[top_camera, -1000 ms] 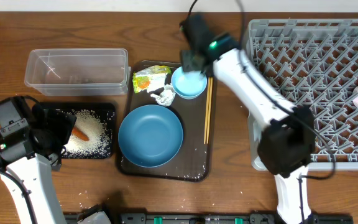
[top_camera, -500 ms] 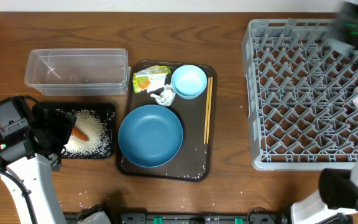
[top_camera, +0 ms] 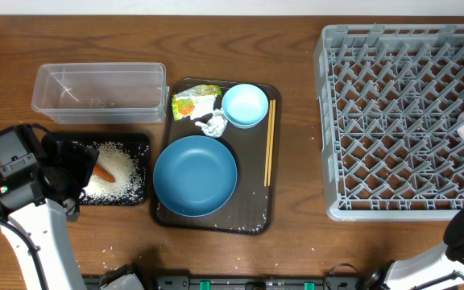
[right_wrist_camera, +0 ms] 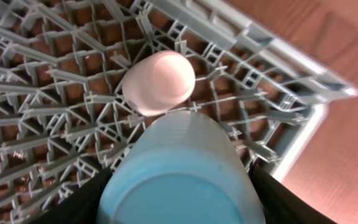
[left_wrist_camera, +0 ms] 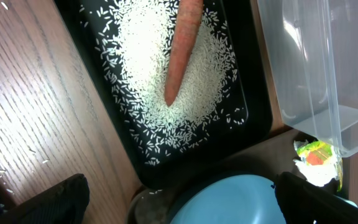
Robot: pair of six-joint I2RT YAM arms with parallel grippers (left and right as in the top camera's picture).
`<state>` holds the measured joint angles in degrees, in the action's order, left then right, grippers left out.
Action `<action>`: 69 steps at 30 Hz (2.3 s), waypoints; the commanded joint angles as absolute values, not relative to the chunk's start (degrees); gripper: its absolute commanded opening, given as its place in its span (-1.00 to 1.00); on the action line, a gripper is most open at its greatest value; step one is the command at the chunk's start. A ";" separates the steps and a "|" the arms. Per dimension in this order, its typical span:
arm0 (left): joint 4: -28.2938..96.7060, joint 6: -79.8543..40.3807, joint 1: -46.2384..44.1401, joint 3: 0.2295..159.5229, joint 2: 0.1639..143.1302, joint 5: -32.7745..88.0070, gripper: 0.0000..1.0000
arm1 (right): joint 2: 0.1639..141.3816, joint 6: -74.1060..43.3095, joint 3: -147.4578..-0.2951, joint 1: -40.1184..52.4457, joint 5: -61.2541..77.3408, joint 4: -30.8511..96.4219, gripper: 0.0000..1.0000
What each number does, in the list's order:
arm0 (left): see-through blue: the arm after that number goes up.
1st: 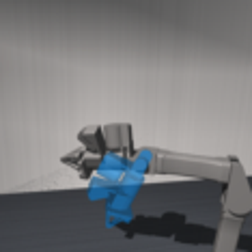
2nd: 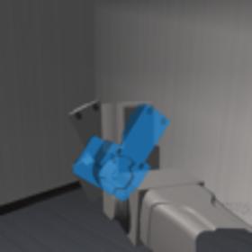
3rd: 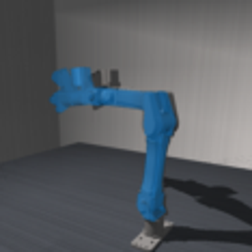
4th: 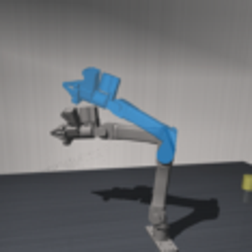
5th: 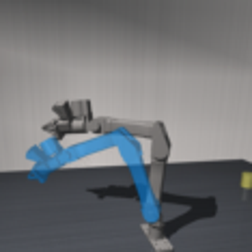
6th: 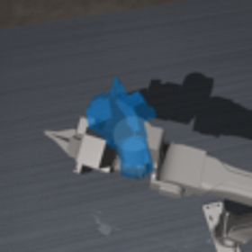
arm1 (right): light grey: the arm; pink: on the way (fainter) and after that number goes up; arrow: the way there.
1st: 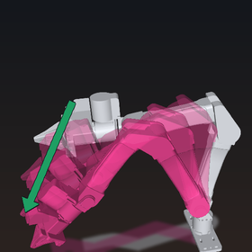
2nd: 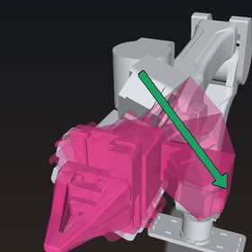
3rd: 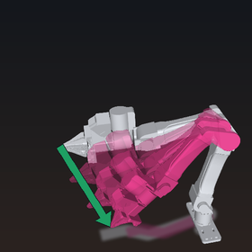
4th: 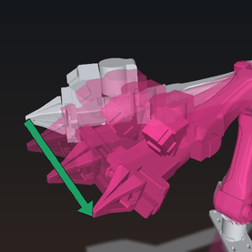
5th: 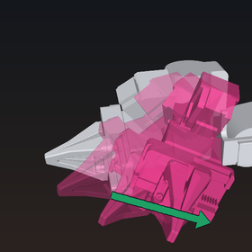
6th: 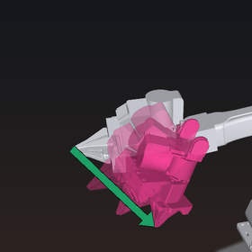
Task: Sort waste into correct bins and load items into the dishwasher rack
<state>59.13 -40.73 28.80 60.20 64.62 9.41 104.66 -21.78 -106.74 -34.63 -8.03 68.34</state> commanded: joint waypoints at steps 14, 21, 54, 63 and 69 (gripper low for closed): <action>59.31 -41.23 29.04 61.36 64.73 8.47 0.94 | 104.53 -18.57 -99.90 -34.22 -1.56 63.33 0.34; 59.33 -41.23 29.04 61.36 64.73 8.47 0.94 | 104.53 -18.13 -99.90 -33.36 -3.42 64.16 0.48; 59.33 -41.23 29.04 61.36 64.73 8.45 0.94 | 107.79 -10.83 -99.68 16.05 12.45 50.06 0.78; 59.33 -41.23 29.02 61.36 64.73 8.45 0.94 | 121.27 -13.72 -99.70 32.27 -1.96 42.26 0.94; 59.31 -41.23 29.04 61.36 64.73 8.47 0.94 | 126.76 -12.05 -99.70 35.20 -2.59 41.30 0.77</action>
<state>59.11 -40.73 28.80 60.20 64.62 9.41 125.97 -12.29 -99.57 34.33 0.40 41.39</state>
